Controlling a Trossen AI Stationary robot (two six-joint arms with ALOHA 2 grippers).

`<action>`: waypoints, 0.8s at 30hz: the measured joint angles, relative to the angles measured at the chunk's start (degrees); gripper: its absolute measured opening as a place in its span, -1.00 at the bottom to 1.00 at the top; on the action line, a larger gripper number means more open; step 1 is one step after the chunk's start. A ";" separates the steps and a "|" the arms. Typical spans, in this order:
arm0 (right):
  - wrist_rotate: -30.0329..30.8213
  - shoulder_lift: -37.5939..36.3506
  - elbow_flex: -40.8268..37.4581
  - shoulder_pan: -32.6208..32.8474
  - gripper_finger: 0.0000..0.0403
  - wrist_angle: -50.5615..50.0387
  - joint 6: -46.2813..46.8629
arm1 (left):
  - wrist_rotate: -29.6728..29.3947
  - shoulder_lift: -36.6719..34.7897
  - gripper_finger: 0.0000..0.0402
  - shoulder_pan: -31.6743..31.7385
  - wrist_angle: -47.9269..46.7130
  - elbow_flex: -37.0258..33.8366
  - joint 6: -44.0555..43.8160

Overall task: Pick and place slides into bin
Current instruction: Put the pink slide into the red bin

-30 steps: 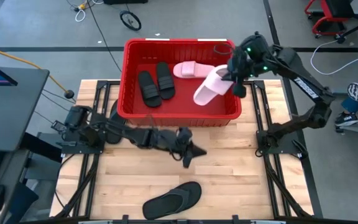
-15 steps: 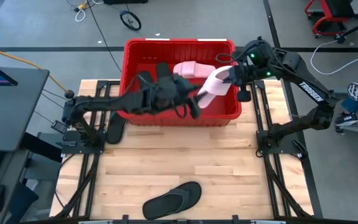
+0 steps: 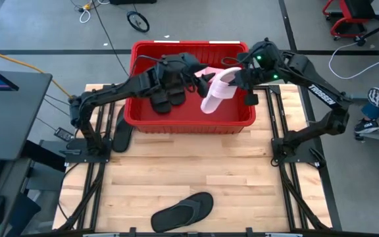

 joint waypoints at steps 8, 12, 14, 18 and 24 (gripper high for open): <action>1.95 3.78 0.00 3.25 -1.00 4.55 -0.16 | 0.39 2.50 0.15 1.63 -1.15 -0.01 3.03; 3.82 4.71 0.00 4.13 -1.00 5.82 -0.17 | 0.44 2.58 0.20 2.71 -3.89 -0.01 3.07; 3.95 4.89 0.00 4.13 -1.00 5.83 -0.17 | 0.43 2.58 0.22 3.07 -4.78 -0.01 3.16; 3.92 4.91 0.00 4.13 -1.00 6.62 -0.17 | 0.90 2.58 0.24 3.18 -4.63 -0.02 4.91; 3.88 4.91 0.00 4.13 -1.00 7.80 -0.15 | 4.71 2.58 0.20 3.18 -4.69 -0.03 4.69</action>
